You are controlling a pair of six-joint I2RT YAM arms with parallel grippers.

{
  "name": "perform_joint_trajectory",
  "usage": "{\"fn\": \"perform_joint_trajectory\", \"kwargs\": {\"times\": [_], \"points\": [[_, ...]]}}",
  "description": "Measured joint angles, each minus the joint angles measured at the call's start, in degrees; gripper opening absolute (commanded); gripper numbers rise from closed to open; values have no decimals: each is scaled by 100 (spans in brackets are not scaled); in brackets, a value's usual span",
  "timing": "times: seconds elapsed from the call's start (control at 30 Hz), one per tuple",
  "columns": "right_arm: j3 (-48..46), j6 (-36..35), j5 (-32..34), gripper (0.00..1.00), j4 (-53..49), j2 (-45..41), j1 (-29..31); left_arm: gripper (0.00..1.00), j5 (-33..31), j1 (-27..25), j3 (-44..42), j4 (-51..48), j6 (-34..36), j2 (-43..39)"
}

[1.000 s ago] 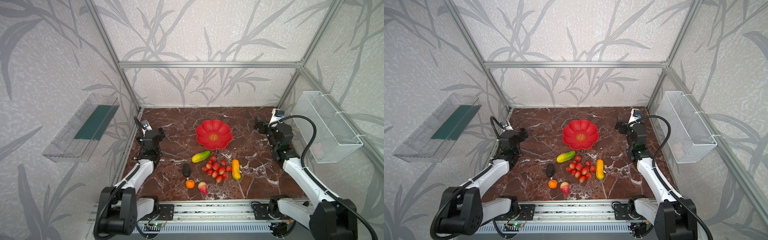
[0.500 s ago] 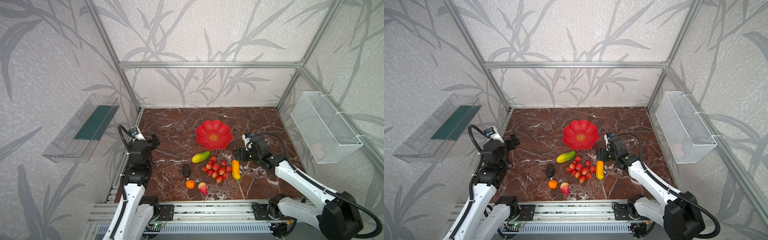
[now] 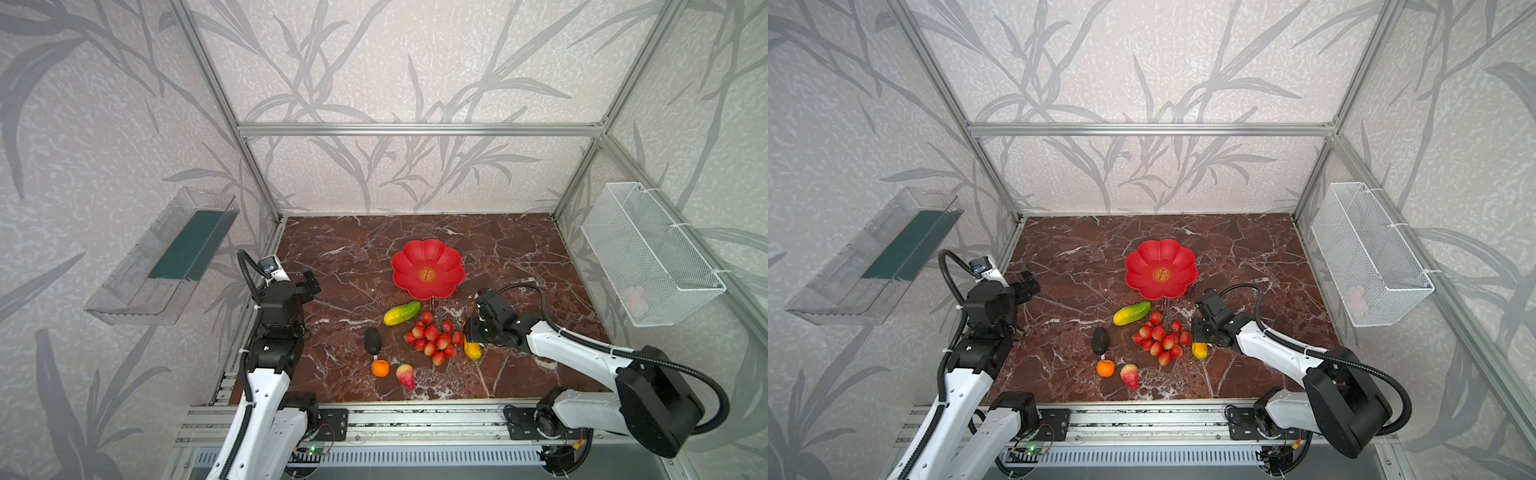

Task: Place and organize the fake fruits in the fruit bowl
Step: 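Grasp the yellow corn-shaped fruit with the right gripper, then place the yellow fruit in the red bowl and open the right gripper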

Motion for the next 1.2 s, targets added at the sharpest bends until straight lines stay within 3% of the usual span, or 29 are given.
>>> {"fn": "perform_joint_trajectory", "kwargs": {"times": [0.2, 0.37, 0.53, 0.63, 1.0, 1.2], "points": [[35, -7, 105, 34, 59, 195, 39, 99, -11, 22, 0, -17, -2, -33], [398, -352, 516, 32, -328, -203, 42, 99, -7, 24, 0, -24, -2, -31], [1462, -887, 754, 32, -490, -356, 39, 99, 11, 46, 0, -26, -2, -28], [2361, -1220, 758, 32, -448, 197, 39, 99, 13, 59, 0, -39, 0, -28], [5327, -2236, 535, 32, -501, 3539, 26, 99, 114, 59, 0, -63, -4, -24], [6194, -2411, 404, 35, -758, 4649, -15, 99, 133, 66, 0, -63, -4, -24]]}}
